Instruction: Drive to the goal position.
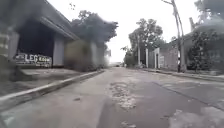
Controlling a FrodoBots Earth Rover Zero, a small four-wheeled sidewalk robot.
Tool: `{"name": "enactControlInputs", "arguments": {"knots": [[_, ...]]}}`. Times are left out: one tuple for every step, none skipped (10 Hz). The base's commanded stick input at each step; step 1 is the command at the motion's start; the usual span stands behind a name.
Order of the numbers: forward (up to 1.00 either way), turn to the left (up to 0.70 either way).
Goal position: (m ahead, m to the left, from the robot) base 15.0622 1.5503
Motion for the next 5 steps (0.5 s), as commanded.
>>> {"name": "enactControlInputs", "arguments": {"knots": [[0.7,-0.04],[0.7,-0.33],[0.7,-0.35],[0.7,-0.21],[0.7,-0.08]]}}
